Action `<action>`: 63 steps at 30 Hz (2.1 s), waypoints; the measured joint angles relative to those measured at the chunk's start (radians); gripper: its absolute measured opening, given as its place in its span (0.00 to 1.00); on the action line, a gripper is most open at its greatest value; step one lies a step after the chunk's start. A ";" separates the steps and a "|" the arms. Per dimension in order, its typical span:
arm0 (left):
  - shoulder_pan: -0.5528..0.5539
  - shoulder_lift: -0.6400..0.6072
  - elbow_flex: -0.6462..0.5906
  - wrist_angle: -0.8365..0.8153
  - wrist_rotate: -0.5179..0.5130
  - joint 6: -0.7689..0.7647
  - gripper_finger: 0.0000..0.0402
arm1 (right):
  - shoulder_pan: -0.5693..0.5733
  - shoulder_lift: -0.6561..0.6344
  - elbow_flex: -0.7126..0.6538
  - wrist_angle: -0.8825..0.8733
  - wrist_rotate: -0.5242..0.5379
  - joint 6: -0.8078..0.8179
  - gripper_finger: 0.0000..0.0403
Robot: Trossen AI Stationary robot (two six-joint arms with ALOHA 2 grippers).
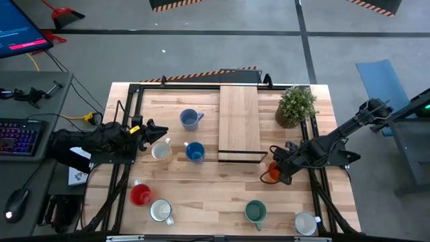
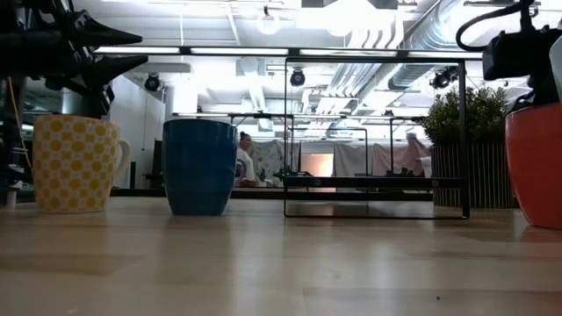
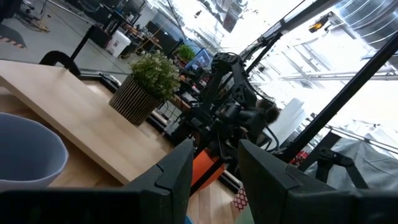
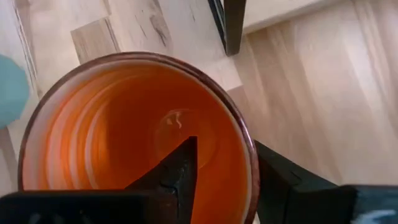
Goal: Place coffee mugs
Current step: Put the orange mug on the shelf
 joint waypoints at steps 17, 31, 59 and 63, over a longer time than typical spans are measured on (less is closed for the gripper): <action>0.000 0.000 0.000 -0.043 0.000 0.016 0.29 | -0.018 0.000 0.021 -0.074 -0.017 0.102 0.01; 0.000 0.000 0.000 -0.043 0.000 0.018 0.29 | -0.017 -0.001 0.499 -0.653 0.156 0.102 0.00; 0.000 0.000 0.000 -0.043 -0.028 0.016 0.29 | -0.894 0.248 0.764 -0.043 0.201 -0.787 0.00; 0.000 0.000 0.000 -0.043 -0.029 0.017 0.29 | -0.985 0.356 0.764 0.010 0.104 -0.814 0.00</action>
